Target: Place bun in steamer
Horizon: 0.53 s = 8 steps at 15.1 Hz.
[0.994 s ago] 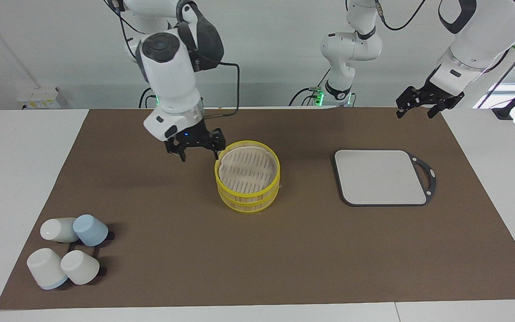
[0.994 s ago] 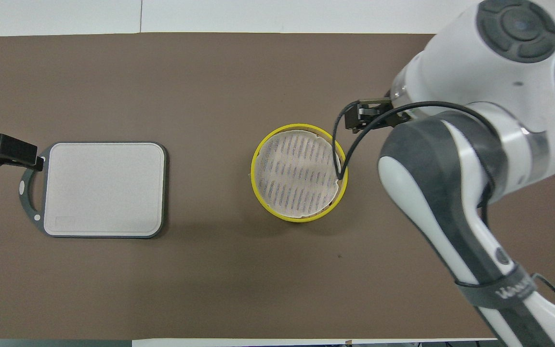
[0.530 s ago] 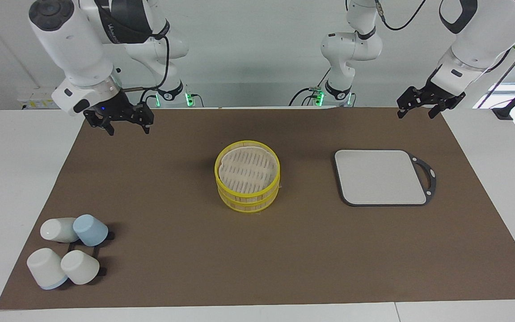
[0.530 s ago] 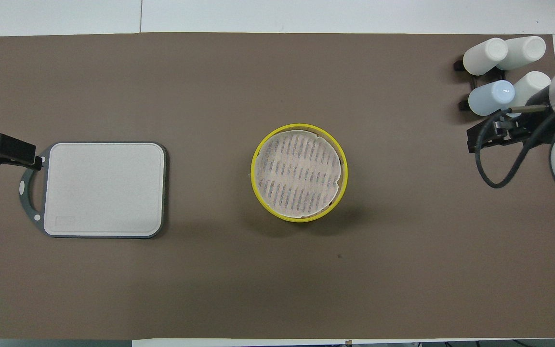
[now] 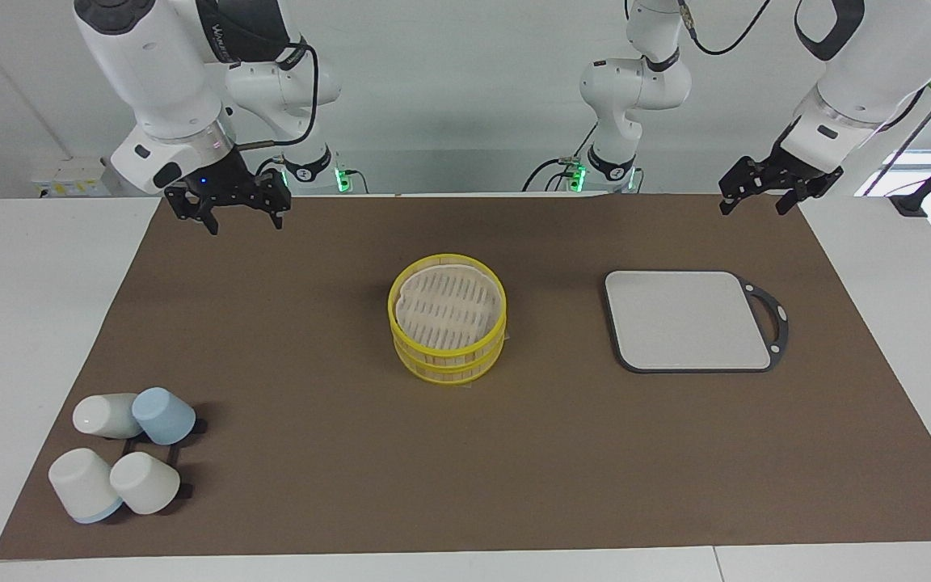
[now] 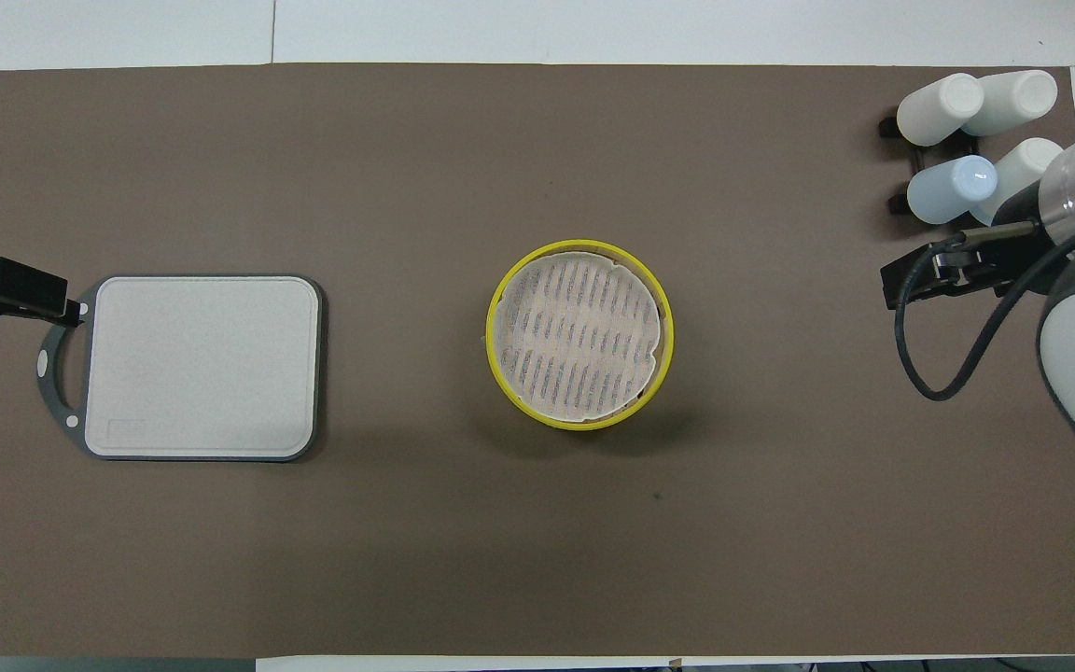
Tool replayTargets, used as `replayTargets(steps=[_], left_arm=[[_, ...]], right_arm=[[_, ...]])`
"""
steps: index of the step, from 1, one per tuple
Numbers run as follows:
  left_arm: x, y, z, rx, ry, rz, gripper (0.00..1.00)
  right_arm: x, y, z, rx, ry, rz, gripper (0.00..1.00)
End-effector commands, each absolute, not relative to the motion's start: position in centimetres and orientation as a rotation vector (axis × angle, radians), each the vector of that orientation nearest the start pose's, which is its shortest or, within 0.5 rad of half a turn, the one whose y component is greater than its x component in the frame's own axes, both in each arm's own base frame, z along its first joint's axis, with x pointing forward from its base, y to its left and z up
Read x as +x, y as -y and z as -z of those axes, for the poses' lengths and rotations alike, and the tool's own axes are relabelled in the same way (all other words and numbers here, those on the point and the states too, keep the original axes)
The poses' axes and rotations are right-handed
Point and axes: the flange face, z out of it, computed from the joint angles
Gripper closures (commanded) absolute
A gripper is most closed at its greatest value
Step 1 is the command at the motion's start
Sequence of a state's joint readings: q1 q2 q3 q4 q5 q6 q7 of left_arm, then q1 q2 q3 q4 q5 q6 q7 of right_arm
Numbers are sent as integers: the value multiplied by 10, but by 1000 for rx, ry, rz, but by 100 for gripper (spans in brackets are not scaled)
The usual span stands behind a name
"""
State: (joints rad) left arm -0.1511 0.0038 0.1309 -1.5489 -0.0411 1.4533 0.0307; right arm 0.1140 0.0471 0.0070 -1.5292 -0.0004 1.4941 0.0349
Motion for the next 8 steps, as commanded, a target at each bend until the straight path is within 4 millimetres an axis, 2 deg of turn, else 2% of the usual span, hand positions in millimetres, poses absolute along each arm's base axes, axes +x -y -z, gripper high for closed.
replayTargets(steps=[1, 5, 8], left_arm=[[544, 13, -627, -3160, -107, -135, 0], [544, 13, -627, -3160, -107, -138, 0], [544, 12, -628, -3161, -104, -133, 0]], right_arm=[[537, -58, -623, -3154, 82, -83, 0], [545, -37, -623, -3148, 20, -4, 0], [542, -17, -615, -3149, -31, -34, 0]])
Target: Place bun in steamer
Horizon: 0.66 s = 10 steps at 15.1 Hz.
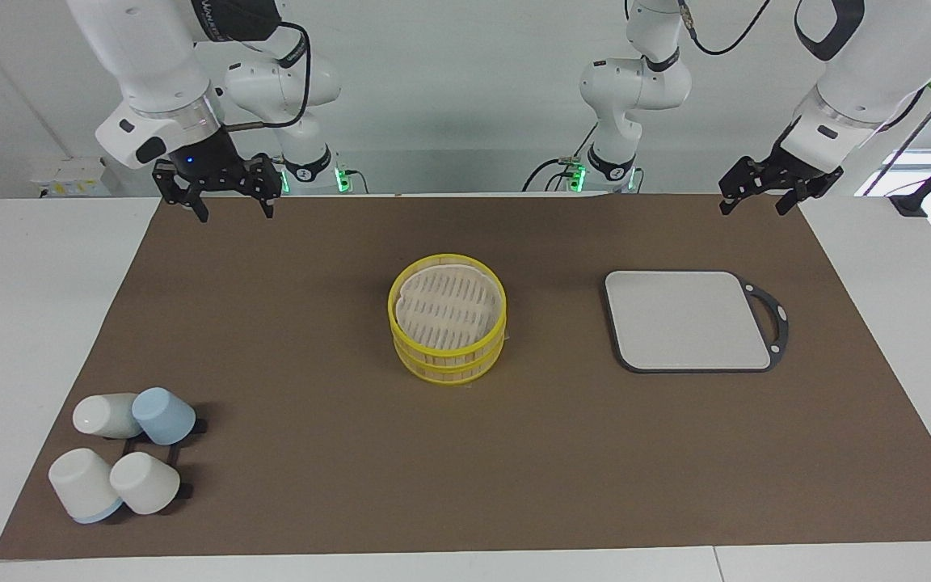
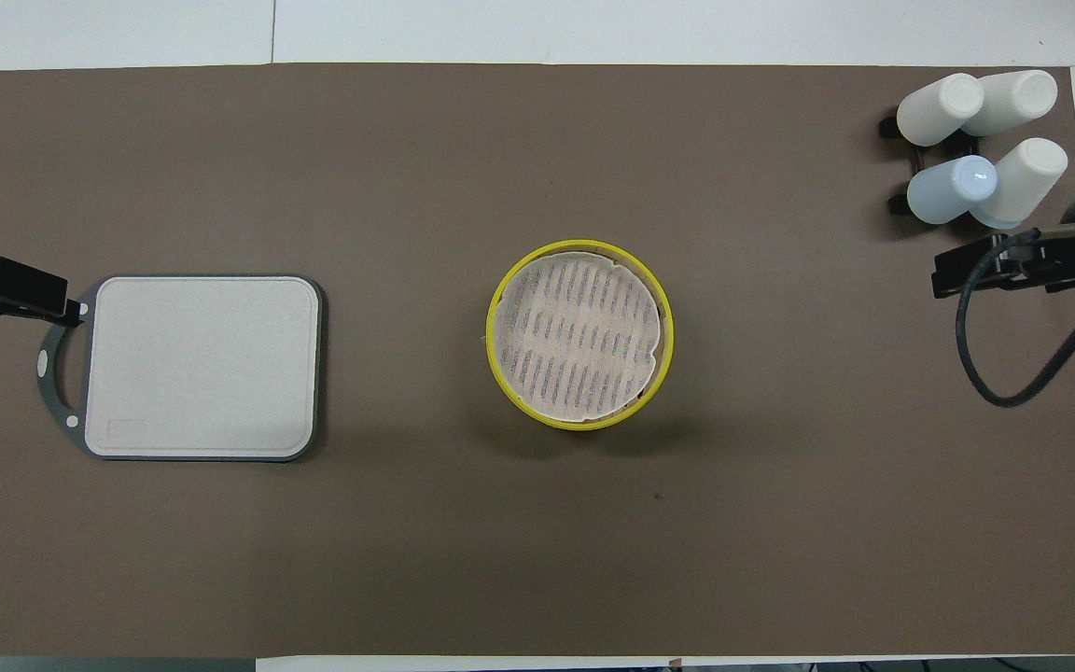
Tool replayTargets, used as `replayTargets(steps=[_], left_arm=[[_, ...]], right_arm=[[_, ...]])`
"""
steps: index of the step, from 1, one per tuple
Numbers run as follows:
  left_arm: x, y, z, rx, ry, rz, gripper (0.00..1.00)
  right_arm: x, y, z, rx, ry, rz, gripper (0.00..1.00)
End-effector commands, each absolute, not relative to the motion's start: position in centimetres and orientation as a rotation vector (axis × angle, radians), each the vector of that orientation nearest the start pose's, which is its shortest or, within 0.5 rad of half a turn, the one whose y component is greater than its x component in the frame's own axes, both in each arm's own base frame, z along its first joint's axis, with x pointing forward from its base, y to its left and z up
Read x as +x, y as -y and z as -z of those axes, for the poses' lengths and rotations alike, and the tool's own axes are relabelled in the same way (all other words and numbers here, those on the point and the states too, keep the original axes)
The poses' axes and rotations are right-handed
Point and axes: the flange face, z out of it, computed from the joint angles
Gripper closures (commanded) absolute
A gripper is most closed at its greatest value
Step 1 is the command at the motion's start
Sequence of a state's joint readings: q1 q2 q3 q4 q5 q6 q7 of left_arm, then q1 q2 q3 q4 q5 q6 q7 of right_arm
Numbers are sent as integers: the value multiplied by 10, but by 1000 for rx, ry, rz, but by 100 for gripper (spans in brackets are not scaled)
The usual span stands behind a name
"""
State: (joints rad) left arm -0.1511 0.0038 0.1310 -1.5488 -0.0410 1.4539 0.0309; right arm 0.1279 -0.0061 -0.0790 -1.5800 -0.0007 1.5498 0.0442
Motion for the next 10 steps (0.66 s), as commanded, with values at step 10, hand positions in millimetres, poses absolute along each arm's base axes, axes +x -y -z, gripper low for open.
replayTargets(steps=[10], left_arm=[[544, 13, -627, -3160, -107, -135, 0]], right_arm=[[539, -23, -615, -3141, -17, -56, 0]])
